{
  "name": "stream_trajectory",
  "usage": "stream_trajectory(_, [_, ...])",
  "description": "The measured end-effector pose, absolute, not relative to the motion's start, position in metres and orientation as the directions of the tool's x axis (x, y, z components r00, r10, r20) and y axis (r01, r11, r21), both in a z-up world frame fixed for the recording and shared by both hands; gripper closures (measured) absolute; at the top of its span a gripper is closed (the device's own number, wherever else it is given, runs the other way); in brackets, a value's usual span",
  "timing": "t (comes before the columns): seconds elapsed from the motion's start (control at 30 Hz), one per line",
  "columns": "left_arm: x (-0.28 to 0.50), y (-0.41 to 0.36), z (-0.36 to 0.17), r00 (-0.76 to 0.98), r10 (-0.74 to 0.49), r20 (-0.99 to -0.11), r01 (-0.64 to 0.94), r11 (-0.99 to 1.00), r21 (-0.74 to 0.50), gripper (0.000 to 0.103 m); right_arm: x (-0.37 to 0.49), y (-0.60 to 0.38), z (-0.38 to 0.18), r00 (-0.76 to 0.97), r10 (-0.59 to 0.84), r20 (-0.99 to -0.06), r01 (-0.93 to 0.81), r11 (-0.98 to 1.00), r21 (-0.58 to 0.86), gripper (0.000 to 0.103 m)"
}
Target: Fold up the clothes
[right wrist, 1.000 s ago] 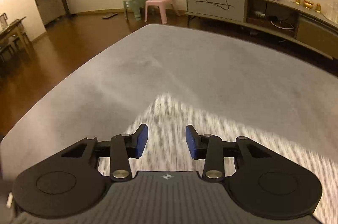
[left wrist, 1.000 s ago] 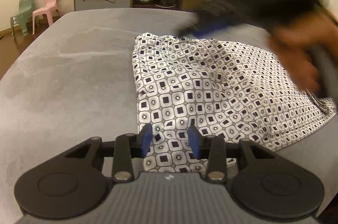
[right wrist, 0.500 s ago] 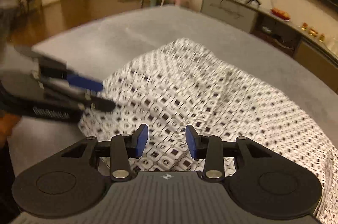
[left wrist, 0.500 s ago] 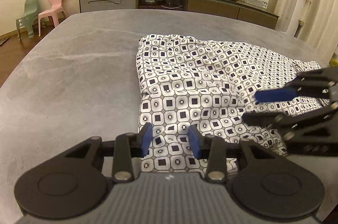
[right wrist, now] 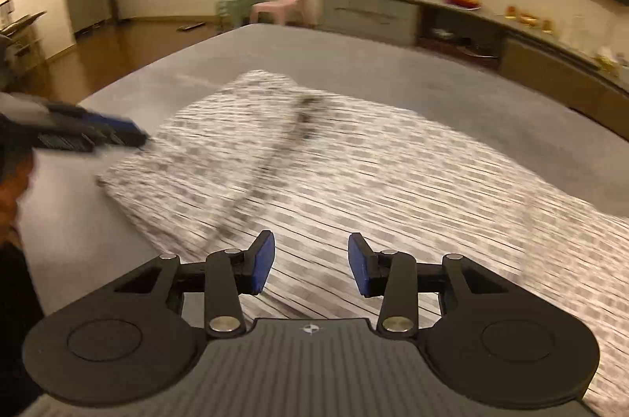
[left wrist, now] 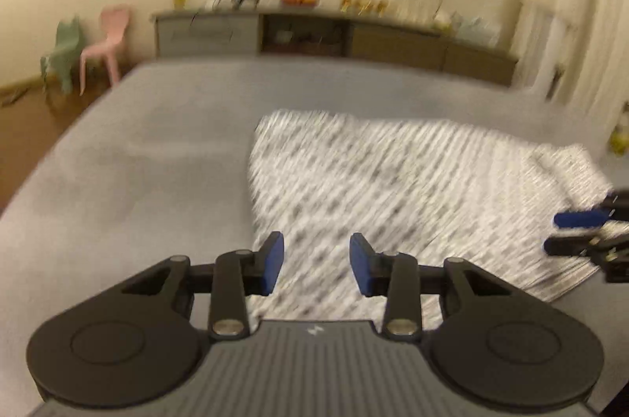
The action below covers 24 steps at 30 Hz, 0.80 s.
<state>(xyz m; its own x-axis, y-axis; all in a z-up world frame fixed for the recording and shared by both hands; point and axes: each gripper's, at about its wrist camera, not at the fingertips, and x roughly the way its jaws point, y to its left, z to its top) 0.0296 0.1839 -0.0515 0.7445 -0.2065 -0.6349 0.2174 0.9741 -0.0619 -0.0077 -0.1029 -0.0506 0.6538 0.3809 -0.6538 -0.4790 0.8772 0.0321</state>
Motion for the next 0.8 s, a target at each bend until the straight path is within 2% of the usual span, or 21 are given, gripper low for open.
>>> stream_trajectory(0.1, [0.031, 0.157, -0.044, 0.737, -0.263, -0.622, 0.289, 0.955, -0.060, 0.066, -0.003, -0.132, -0.065, 0.671, 0.335, -0.662, -0.387, 0.919, 0.073, 0.058])
stream_trajectory(0.2, [0.040, 0.118, -0.061, 0.690, -0.273, -0.670, 0.344, 0.939, -0.029, 0.066, 0.000, -0.146, -0.080, 0.667, 0.326, -0.670, -0.349, 0.931, 0.105, 0.058])
stream_trajectory(0.4, [0.040, 0.076, -0.082, 0.681, -0.205, -0.703, 0.363, 0.928, 0.081, 0.066, -0.007, -0.147, -0.090, 0.678, 0.343, -0.651, -0.378, 0.921, 0.091, 0.057])
stream_trajectory(0.5, [0.041, 0.067, -0.089, 0.689, -0.136, -0.711, 0.343, 0.926, 0.155, 0.061, -0.007, -0.151, -0.088, 0.671, 0.355, -0.651, -0.386, 0.917, 0.103, 0.057])
stream_trajectory(0.67, [0.045, 0.080, -0.085, 0.692, -0.026, -0.721, 0.240, 0.951, 0.196, 0.061, -0.007, -0.163, -0.085, 0.660, 0.380, -0.648, -0.376, 0.914, 0.152, 0.057])
stream_trajectory(0.8, [0.044, 0.067, -0.073, 0.685, -0.027, -0.728, 0.253, 0.946, 0.202, 0.066, -0.012, -0.177, -0.079, 0.662, 0.391, -0.639, -0.351, 0.915, 0.196, 0.057])
